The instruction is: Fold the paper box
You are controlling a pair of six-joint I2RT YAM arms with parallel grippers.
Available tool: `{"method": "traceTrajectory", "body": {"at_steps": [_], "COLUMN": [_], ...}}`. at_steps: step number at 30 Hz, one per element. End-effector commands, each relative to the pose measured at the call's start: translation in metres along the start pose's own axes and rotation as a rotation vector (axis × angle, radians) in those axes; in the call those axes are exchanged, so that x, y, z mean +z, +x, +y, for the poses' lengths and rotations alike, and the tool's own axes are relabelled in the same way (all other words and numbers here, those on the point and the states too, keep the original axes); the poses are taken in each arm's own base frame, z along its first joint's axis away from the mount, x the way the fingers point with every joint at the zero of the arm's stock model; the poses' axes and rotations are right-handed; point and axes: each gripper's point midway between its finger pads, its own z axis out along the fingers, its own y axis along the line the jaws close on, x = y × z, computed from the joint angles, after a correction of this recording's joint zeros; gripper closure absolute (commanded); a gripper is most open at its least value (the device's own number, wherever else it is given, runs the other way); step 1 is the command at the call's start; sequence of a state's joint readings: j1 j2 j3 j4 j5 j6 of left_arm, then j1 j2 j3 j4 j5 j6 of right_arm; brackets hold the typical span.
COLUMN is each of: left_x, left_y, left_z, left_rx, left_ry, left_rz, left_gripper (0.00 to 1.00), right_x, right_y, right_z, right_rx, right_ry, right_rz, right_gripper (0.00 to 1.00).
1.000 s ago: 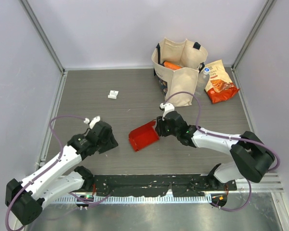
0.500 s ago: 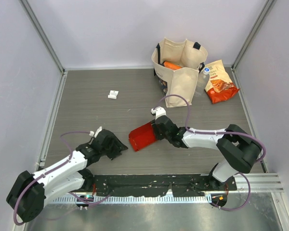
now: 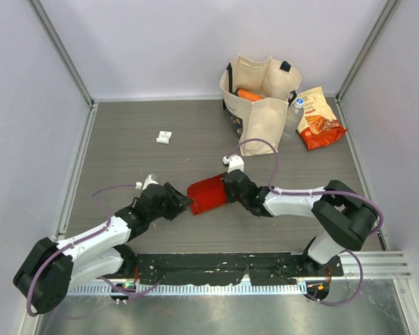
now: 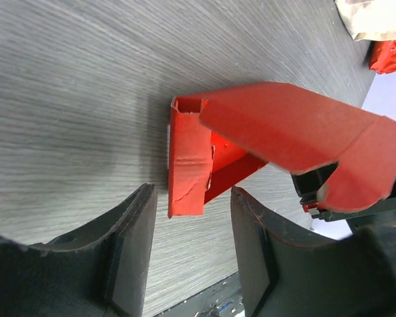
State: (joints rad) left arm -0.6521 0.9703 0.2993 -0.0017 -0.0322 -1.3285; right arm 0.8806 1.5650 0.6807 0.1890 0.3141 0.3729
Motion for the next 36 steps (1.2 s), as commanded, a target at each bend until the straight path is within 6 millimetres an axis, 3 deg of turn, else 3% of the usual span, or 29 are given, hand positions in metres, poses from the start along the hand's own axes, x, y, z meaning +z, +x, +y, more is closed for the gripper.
{"method": "traceTrajectory", "body": {"at_steps": [1, 10, 18, 22, 28, 36], "left_x": [0.006, 0.010, 0.021, 0.028, 0.035, 0.039], "left_y": [-0.002, -0.013, -0.012, -0.009, -0.008, -0.008], "left_z": [-0.020, -0.013, -0.035, -0.034, -0.034, -0.010], "left_rx": [-0.006, 0.028, 0.045, 0.076, 0.087, 0.155], "left_ry": [0.080, 0.041, 0.127, 0.095, 0.075, -0.100], "left_rz": [0.002, -0.057, -0.049, -0.017, -0.011, 0.014], "left_gripper": [0.50, 0.56, 0.66, 0.72, 0.74, 0.75], "right_x": [-0.001, -0.003, -0.003, -0.004, -0.003, -0.003], "right_y": [-0.012, -0.011, -0.013, -0.014, -0.012, -0.014], "right_z": [-0.001, 0.001, 0.005, 0.009, 0.012, 0.015], "right_rx": [0.093, 0.113, 0.105, 0.104, 0.105, 0.107], "right_ry": [0.030, 0.022, 0.006, -0.002, -0.008, -0.014], "right_rz": [-0.063, -0.063, -0.059, -0.061, -0.059, -0.059], "right_gripper": [0.94, 0.95, 0.96, 0.97, 0.97, 0.98]}}
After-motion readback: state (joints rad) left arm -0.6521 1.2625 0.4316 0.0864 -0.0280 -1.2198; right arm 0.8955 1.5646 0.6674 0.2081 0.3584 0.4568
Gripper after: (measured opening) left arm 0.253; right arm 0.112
